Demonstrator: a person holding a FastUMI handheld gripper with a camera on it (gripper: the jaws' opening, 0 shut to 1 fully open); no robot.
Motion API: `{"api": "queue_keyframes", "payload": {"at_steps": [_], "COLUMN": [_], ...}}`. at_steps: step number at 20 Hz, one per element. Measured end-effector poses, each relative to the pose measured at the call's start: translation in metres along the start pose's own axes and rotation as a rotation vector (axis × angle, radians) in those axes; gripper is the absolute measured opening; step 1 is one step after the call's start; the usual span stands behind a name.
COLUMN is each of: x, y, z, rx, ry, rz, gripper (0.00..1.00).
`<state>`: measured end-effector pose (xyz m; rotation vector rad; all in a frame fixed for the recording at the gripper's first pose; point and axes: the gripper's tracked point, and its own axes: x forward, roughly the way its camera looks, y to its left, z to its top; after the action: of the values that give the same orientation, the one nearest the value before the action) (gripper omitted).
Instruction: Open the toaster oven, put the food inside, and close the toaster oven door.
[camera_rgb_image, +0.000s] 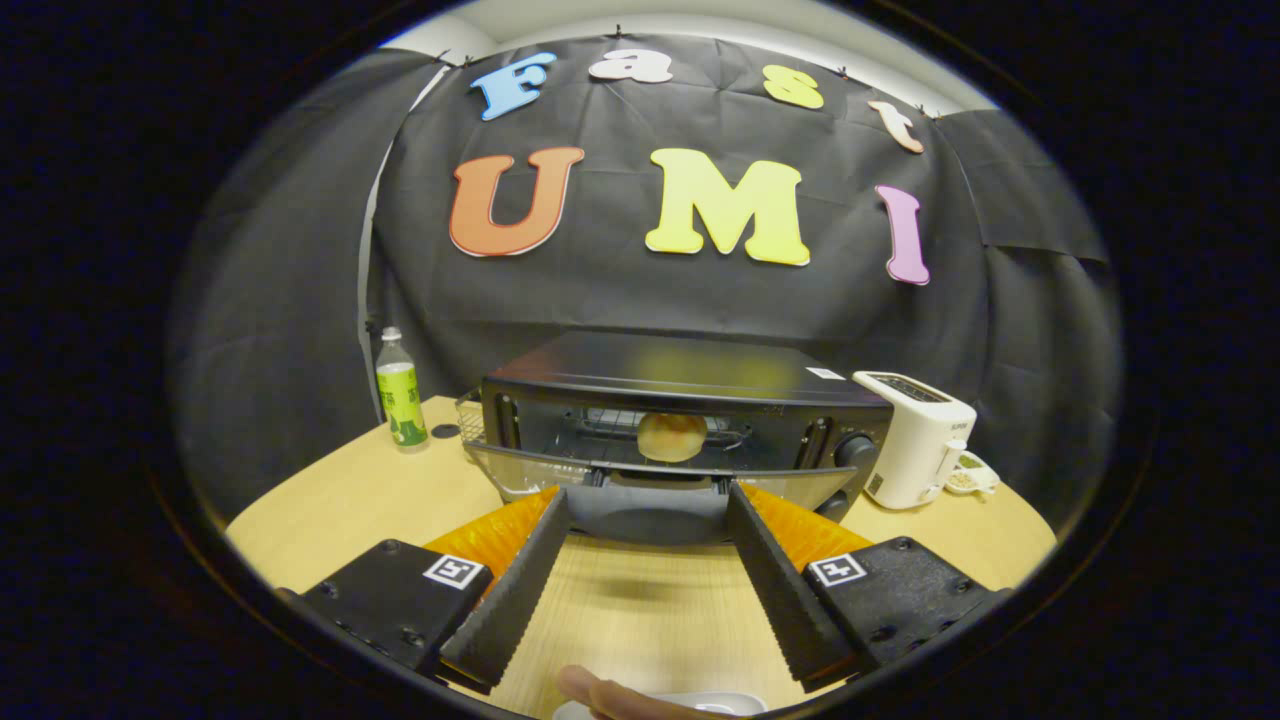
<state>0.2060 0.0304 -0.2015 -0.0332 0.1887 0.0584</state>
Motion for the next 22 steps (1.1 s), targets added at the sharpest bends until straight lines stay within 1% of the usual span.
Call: {"api": "queue_keyframes", "payload": {"at_steps": [4,12,15,19,21,22], "x": [-0.018,-0.071,-0.098,-0.136,-0.154,-0.163], "y": [-0.007,-0.031,-0.048,-0.07,-0.085,-0.086], "z": [0.011,0.03,0.048,0.085,0.091,0.099], "rx": [0.005,0.004,-0.01,0.064,0.067,0.077], "ry": [-0.027,-0.062,-0.088,-0.151,-0.14,-0.147], "rz": [0.003,-0.038,-0.073,-0.105,-0.132,-0.131], "gripper": [1.0,1.0,1.0,1.0,1.0,1.0]}}
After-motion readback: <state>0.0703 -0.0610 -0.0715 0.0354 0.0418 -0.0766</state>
